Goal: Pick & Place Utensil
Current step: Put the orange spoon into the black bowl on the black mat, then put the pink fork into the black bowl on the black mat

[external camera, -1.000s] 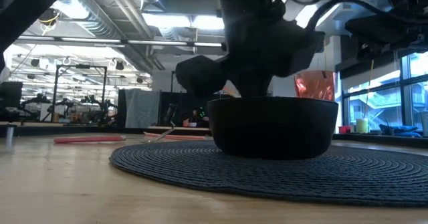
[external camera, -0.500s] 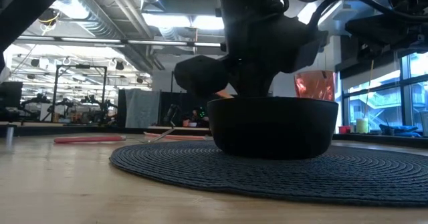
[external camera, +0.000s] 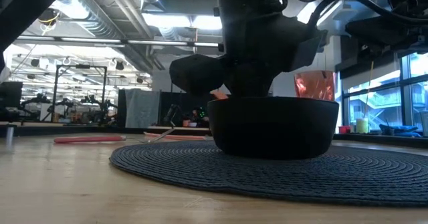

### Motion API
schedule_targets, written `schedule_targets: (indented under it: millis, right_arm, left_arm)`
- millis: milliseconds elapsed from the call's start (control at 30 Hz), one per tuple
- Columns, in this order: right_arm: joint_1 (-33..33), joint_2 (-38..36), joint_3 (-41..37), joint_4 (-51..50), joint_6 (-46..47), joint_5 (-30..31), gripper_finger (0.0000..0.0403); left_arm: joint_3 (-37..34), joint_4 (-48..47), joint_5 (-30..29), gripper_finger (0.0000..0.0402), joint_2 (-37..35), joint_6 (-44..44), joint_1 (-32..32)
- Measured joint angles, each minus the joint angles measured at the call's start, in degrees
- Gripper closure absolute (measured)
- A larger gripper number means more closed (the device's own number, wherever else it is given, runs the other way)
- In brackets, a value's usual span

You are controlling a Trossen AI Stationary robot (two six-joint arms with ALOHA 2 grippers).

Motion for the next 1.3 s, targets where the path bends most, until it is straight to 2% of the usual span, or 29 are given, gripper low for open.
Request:
schedule_targets:
  millis: [100,233,333,367,433,533,600,700,767,867,933,1000,1167,1233,1300]
  right_arm:
    - [0.0,0.0,0.0,-0.33,0.21,0.0,0.0377]
    - [0.02,0.0,0.0,-0.69,0.07,0.0,0.0377]
    - [0.0,0.0,0.0,-0.74,-0.01,0.0,0.0377]
    - [0.0,0.0,0.0,-0.75,0.0,0.0,0.0377]
    - [0.0,0.0,0.0,-0.79,0.26,0.0,0.0377]
    - [0.0,0.0,0.0,-0.89,1.3,-0.31,0.0377]
    - [0.0,0.0,0.0,-0.91,1.37,-0.63,0.0377]
    - [0.02,0.0,0.0,-1.07,1.5,-1.12,0.0377]
    - [0.02,0.0,0.0,-1.19,1.33,-1.74,0.0377]
    - [0.02,0.0,0.0,-1.11,1.29,-2.01,0.0377]
    - [0.02,0.0,0.0,-1.13,1.33,-2.08,0.0377]
    - [0.02,0.0,0.0,-1.16,1.35,-2.1,0.0377]
    - [0.02,0.0,0.0,-0.92,1.41,-2.12,0.0377]
    - [0.02,0.0,0.0,-0.84,1.46,-2.08,0.0377]
    - [0.02,0.0,0.0,-0.78,1.42,-2.06,0.0377]
  left_arm:
    - [0.0,-0.02,-1.49,0.0346,-0.02,0.08,-0.51]
    - [1.53,-3.78,-9.53,0.0342,-0.02,-0.52,-2.35]
    - [1.81,-8.96,-12.19,0.0345,-1.96,-6.15,-3.44]
    - [1.79,-11.12,-10.36,0.0348,-3.07,-10.08,-3.54]
    - [1.8,-14.9,-2.66,0.0358,-6.49,-20.65,-2.59]
    - [-1.84,-13.72,8.52,0.0387,-14.58,-33.82,0.55]
    - [-7.1,-10.24,9.86,0.0396,-20.87,-37.16,1.96]
    - [-18.77,0.57,10.63,0.0396,-31.06,-38.59,3.22]
    - [-29.26,12.17,13.45,0.0398,-38.72,-36.25,4.73]
    - [-49.58,35.35,20.43,0.04,-52.38,-30.98,7.35]
    - [-64.06,52.26,25.62,0.0399,-61.44,-30.87,9.39]
    - [-77.54,65.57,28.02,0.0399,-69.98,-32.13,11.85]
    - [-107.95,100.79,28.41,0.04,-88.73,-36.06,15.05]
    - [-116.52,110.71,26.73,0.0399,-94.56,-40.64,15.62]
    - [-121.8,115.0,22.91,0.0399,-99.35,-45.33,15.71]
